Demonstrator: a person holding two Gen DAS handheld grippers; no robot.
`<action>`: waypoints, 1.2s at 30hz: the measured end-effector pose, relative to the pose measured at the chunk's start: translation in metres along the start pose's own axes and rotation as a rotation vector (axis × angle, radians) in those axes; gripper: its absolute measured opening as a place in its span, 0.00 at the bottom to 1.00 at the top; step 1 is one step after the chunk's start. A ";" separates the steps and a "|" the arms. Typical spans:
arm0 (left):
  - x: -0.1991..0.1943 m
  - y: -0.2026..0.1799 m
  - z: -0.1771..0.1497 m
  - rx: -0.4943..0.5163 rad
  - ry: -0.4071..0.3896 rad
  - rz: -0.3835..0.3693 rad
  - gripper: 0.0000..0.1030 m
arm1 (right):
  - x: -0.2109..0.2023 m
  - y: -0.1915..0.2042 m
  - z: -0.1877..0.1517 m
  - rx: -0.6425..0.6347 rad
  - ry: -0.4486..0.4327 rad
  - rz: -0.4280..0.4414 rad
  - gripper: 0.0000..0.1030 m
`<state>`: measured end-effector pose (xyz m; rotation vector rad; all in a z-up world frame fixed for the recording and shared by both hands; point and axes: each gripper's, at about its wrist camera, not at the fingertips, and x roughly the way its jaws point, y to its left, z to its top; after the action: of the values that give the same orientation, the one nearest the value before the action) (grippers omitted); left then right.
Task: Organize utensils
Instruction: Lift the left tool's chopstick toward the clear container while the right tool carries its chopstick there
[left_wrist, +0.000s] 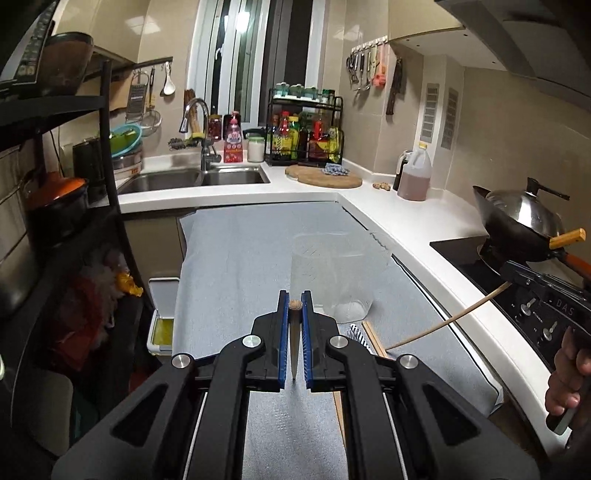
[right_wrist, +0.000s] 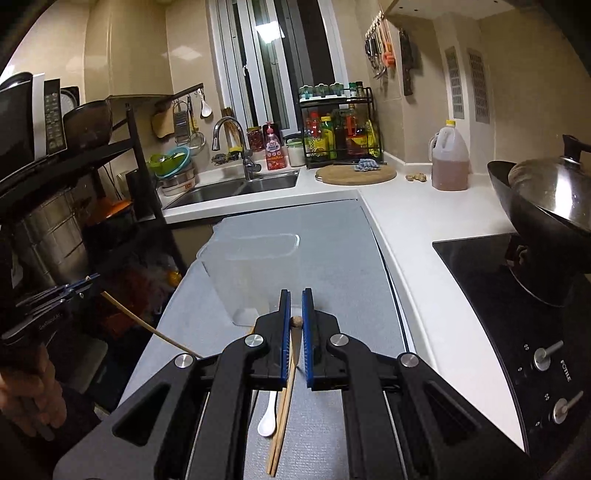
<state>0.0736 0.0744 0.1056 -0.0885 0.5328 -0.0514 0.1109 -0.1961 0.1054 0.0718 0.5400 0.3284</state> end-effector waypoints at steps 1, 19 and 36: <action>0.001 0.000 0.003 -0.002 0.011 -0.001 0.06 | 0.000 0.000 0.004 0.001 0.000 -0.001 0.06; 0.010 -0.005 0.050 0.010 0.085 0.013 0.06 | -0.009 0.010 0.070 -0.066 0.011 -0.001 0.06; -0.002 -0.003 0.175 -0.001 -0.016 -0.102 0.06 | -0.030 0.021 0.193 -0.127 -0.061 0.122 0.06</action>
<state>0.1606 0.0838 0.2572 -0.1164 0.5117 -0.1495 0.1804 -0.1822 0.2884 -0.0081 0.4541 0.4772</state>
